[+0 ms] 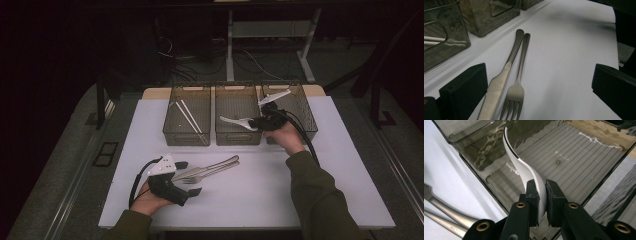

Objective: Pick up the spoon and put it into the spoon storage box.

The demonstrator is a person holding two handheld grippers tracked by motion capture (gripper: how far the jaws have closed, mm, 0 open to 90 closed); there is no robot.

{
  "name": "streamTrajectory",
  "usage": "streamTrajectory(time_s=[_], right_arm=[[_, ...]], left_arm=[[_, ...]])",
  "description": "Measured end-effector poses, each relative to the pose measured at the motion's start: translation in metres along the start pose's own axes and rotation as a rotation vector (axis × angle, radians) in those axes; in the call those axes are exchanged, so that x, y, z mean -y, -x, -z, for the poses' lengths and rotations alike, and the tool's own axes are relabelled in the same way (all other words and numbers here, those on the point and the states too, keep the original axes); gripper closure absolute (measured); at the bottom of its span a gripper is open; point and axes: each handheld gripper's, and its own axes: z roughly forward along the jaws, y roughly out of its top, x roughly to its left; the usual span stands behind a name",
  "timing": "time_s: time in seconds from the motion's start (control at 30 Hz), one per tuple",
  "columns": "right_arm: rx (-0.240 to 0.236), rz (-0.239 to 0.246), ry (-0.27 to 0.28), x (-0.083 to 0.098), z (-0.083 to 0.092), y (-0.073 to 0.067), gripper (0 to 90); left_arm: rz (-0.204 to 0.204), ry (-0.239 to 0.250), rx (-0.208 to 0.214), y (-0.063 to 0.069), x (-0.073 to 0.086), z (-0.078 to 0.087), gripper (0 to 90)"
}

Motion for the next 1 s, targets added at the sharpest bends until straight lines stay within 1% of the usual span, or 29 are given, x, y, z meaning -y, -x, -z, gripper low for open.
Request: streamTrajectory(time_s=[0.13, 0.23, 0.3, 0.33, 0.4, 0.43, 0.5, 0.57, 0.63, 0.73, 0.77, 0.9, 1.0], right_arm=[[-0.001, 0.006, -0.016, 0.001, -0.004, -0.001, 80.9], [-0.001, 0.004, -0.015, 0.001, -0.005, 0.000, 80.3], [-0.013, -0.011, -0.018, 0.001, -0.006, 0.000, 78.1], [-0.022, -0.012, -0.013, 0.002, -0.006, 0.000, 75.6], [-0.026, -0.020, -0.008, 0.002, -0.006, 0.000, 73.7], [-0.026, -0.027, -0.001, 0.002, -0.006, 0.000, 72.3], [-0.045, -0.048, 0.023, 0.002, -0.003, 0.001, 70.5], [-0.048, -0.051, 0.039, 0.001, -0.001, 0.002, 67.4], [-0.051, -0.055, 0.051, 0.001, 0.003, 0.002, 62.9], [-0.054, -0.066, 0.086, 0.002, 0.011, 0.001, 55.0], [-0.054, -0.067, 0.098, 0.003, 0.015, 0.002, 53.7], [-0.053, -0.075, 0.134, 0.010, 0.029, 0.003, 47.2], [-0.067, -0.080, 0.158, 0.018, 0.039, 0.005, 42.6]], left_arm=[[-0.002, -0.004, 0.001, 0.000, 0.000, 0.000, 0.0], [-0.002, -0.003, 0.000, 0.000, 0.000, 0.000, 0.0], [-0.001, -0.002, 0.001, 0.000, 0.000, 0.000, 0.0], [-0.001, -0.002, 0.000, 0.000, 0.000, 0.000, 0.0], [-0.002, -0.003, 0.001, 0.000, 0.000, 0.000, 0.0], [-0.002, -0.003, 0.001, 0.000, 0.000, 0.000, 0.0], [-0.002, -0.003, 0.001, 0.000, 0.000, 0.000, 0.0], [-0.001, -0.002, 0.001, 0.000, 0.000, 0.000, 0.0], [-0.002, -0.002, 0.001, 0.000, 0.000, 0.000, 0.0], [-0.001, -0.002, 0.000, 0.000, 0.000, 0.000, 0.0], [-0.001, -0.002, 0.001, 0.000, 0.000, 0.000, 0.0], [0.008, 0.004, -0.002, -0.001, 0.001, 0.001, 0.0], [0.012, 0.005, -0.006, -0.003, 0.001, 0.001, 0.0]])
